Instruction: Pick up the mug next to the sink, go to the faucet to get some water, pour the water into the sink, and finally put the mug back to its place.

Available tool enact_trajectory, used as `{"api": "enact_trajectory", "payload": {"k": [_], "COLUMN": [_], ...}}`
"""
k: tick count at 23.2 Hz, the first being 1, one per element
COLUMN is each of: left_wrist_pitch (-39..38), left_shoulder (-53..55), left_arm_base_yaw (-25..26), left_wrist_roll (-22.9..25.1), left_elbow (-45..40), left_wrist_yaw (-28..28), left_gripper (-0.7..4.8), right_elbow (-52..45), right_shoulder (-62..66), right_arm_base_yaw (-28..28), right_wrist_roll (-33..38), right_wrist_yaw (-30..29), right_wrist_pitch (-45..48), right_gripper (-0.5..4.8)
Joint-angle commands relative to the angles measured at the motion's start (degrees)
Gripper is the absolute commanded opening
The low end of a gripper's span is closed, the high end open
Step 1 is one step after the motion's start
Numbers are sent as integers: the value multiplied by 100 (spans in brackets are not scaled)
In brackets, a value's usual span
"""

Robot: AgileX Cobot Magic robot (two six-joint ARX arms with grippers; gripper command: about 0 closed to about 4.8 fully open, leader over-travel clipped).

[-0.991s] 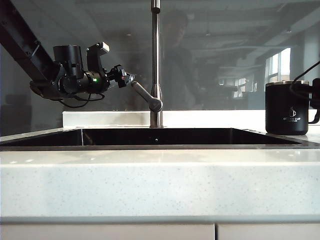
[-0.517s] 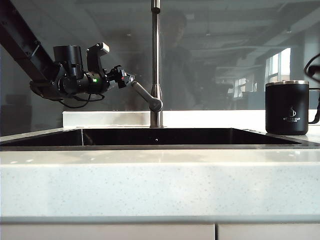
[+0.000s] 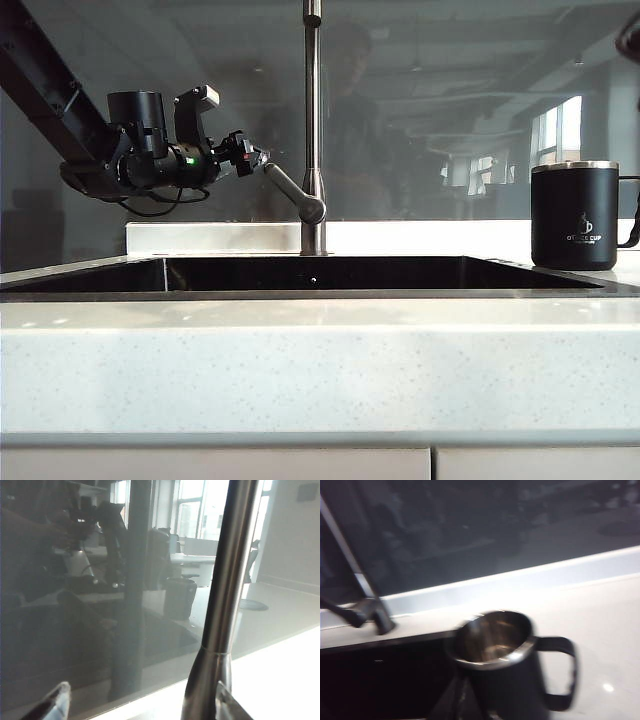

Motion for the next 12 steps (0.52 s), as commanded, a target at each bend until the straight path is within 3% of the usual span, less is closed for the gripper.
{"api": "enact_trajectory", "payload": {"k": [1, 12], "left_wrist_pitch": [33, -531], "left_shoulder": [-26, -26], "left_arm_base_yaw": [4, 4], "left_wrist_roll": [-2, 0], "left_elbow": [17, 17], "left_wrist_yaw": [20, 17], "left_gripper": [368, 368], "right_elbow": [17, 17], "right_shoulder": [-286, -332], "right_arm_base_yaw": [98, 94], "right_wrist_roll": [17, -28], "right_wrist_yaw": [-26, -4], "right_wrist_pitch": [-186, -238], "right_gripper": [-7, -7]}}
